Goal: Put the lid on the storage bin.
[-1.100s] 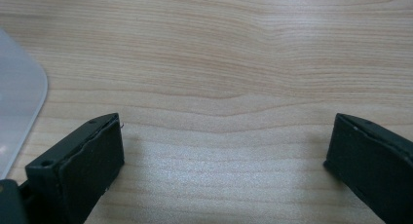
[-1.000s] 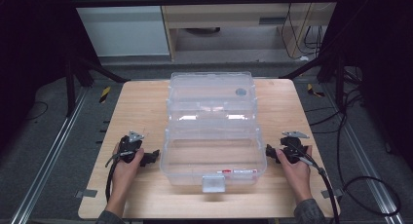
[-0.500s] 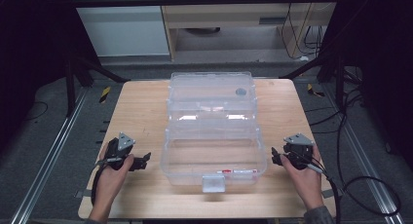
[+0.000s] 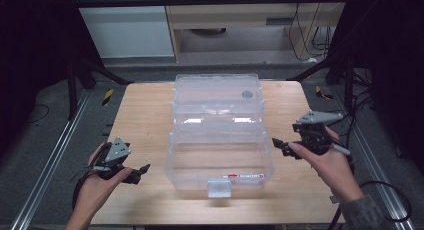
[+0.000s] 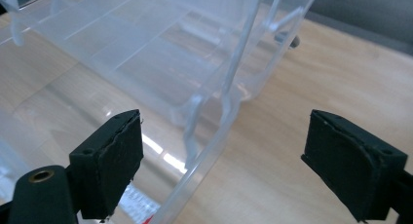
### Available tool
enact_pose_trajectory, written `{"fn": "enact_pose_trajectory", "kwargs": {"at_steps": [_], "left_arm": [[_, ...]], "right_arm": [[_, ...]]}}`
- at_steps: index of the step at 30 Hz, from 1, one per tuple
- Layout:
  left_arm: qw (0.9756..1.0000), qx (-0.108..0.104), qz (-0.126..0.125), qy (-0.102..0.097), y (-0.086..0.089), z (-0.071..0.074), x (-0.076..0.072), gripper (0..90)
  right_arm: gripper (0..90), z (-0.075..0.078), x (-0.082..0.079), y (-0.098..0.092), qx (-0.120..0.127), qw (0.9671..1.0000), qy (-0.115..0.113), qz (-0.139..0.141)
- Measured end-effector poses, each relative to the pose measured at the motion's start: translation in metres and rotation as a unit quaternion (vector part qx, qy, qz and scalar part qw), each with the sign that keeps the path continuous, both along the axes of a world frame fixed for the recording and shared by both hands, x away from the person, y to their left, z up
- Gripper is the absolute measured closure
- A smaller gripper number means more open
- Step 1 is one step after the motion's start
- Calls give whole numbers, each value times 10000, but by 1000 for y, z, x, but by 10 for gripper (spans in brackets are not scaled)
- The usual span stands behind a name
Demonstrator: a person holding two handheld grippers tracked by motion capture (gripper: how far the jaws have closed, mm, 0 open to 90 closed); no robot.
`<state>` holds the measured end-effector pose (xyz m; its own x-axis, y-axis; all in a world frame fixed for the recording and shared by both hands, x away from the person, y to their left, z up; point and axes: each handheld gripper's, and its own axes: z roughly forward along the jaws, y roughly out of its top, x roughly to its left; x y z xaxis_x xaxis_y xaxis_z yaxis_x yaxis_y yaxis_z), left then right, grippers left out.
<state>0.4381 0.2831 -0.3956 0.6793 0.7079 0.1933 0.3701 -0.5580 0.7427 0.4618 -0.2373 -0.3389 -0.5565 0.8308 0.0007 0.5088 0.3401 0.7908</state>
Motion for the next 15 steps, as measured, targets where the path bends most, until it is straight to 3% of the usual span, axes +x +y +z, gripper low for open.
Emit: {"fn": "enact_pose_trajectory", "kwargs": {"at_steps": [4, 7, 10, 12, 13, 14, 15], "left_arm": [[9995, -263, -195, 16, -15, 10, 2, 32], [9993, -153, -349, 67, -27, 19, 4, 31], [9974, -407, -482, 358, -37, 26, 5, 26], [9973, -373, -576, 275, -43, 31, 3, 34], [9973, -373, -576, 275, -43, 31, 3, 46], [9971, -272, -666, 233, -49, 35, 3, 60], [9972, -240, -683, 202, -51, 37, 2, 76]], "right_arm": [[193, 24, 18, 6, -434, 9988, -204, 139], [231, 39, 30, 15, -736, 9959, -350, 382], [296, 49, 41, 26, -1016, 9915, -408, 700], [352, 54, 48, 32, -1113, 9885, -424, 934], [352, 54, 48, 32, -1113, 9885, -424, 934], [415, 59, 55, 40, -1245, 9840, -459, 1185], [429, 61, 57, 42, -1316, 9824, -468, 1239]]}}
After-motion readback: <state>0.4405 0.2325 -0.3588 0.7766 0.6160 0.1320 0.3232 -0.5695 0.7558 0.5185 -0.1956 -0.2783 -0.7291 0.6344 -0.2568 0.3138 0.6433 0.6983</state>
